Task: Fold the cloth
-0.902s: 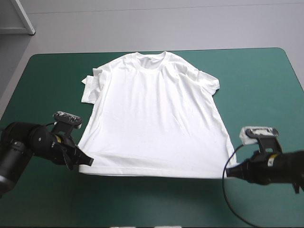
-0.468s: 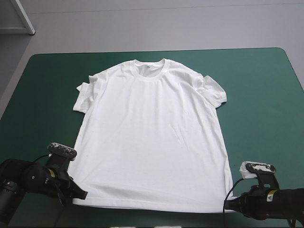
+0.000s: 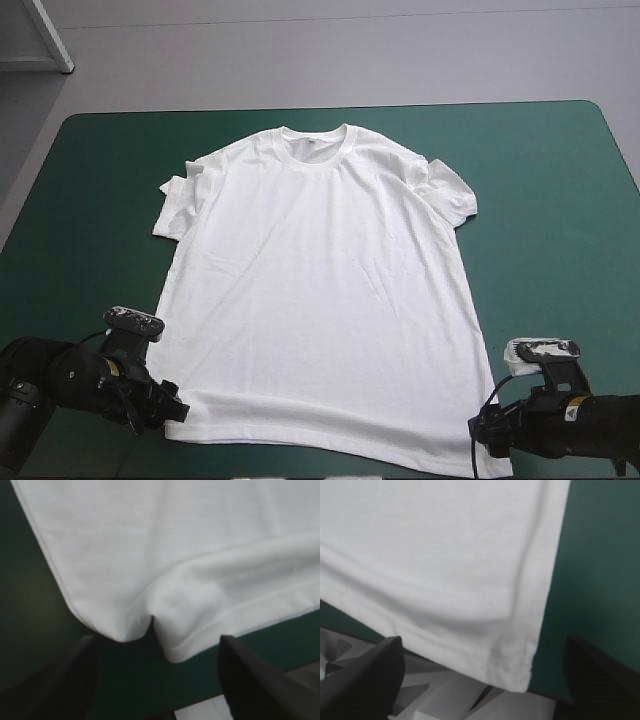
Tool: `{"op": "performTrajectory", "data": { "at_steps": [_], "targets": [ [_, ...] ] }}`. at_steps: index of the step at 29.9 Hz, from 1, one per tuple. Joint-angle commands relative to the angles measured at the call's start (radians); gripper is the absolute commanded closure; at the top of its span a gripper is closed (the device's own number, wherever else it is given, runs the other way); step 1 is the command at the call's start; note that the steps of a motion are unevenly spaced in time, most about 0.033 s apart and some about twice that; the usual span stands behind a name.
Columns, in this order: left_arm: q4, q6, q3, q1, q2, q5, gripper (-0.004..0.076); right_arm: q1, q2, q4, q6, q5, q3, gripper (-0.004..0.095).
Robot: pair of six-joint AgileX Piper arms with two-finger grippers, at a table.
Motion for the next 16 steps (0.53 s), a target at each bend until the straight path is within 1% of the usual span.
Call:
{"op": "performTrajectory", "data": {
  "at_steps": [1, 4, 8, 14, 16],
  "targets": [
    [0.032, -0.058, -0.07, 0.0, -0.005, -0.086, 0.0197, -0.003, 0.024, -0.063, 0.025, -0.022, -0.08, 0.01],
    [0.109, -0.066, -0.124, 0.0, 0.01, -0.182, 0.0197, -0.003, 0.06, -0.105, 0.064, -0.01, -0.136, 0.0118],
    [0.197, -0.103, -0.186, 0.002, 0.071, -0.267, 0.0197, -0.003, 0.124, -0.133, 0.094, 0.0, -0.214, 0.012],
    [0.195, -0.193, -0.256, 0.002, 0.251, -0.41, 0.0197, -0.003, 0.218, -0.167, 0.068, -0.006, -0.311, 0.012],
    [0.213, -0.257, -0.278, 0.002, 0.326, -0.465, 0.0197, -0.003, 0.243, -0.185, 0.056, -0.012, -0.331, 0.0124]
  ]
}}
